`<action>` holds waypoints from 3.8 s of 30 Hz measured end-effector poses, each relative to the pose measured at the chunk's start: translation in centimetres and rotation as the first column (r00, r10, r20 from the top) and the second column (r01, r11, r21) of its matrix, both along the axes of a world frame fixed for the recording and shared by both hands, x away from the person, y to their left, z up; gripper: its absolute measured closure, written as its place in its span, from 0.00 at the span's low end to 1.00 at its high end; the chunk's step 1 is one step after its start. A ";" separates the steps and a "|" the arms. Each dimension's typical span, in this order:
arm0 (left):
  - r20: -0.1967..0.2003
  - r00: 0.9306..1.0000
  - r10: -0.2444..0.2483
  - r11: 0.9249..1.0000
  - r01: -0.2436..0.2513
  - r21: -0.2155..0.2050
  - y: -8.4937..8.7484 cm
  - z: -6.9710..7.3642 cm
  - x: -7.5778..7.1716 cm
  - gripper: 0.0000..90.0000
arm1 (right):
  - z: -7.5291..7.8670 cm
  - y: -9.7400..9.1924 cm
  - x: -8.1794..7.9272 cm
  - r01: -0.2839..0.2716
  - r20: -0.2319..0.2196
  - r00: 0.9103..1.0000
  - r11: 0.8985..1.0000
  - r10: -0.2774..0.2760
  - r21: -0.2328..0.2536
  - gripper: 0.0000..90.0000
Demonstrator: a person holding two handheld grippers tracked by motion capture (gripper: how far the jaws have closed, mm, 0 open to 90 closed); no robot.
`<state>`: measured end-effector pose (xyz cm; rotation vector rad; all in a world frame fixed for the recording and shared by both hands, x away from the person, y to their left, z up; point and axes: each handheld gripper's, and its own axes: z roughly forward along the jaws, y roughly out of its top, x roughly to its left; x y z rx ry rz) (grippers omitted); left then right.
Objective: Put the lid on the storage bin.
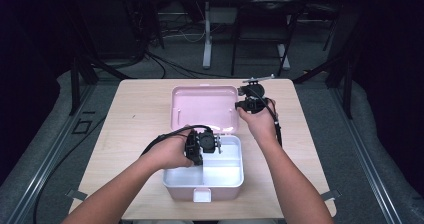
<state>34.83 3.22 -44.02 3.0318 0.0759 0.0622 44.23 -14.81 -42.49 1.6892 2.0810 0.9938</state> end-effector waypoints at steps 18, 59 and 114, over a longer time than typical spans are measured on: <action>-0.003 1.000 0.005 1.000 -0.005 -0.001 0.0 0.0 0.0 0.97 | 2.4 -0.9 -4.0 -0.063 0.130 0.990 0.998 0.061 0.012 0.97; -0.019 0.975 0.223 0.931 -0.219 -0.291 4.0 2.3 -1.5 0.76 | 3.2 -1.5 -8.4 -0.137 0.226 0.965 0.991 0.132 0.004 0.97; -0.036 0.684 0.728 0.412 -0.479 -0.775 15.2 5.2 1.7 0.75 | 2.9 -1.7 -8.8 -0.134 0.250 0.960 0.991 0.125 0.020 0.97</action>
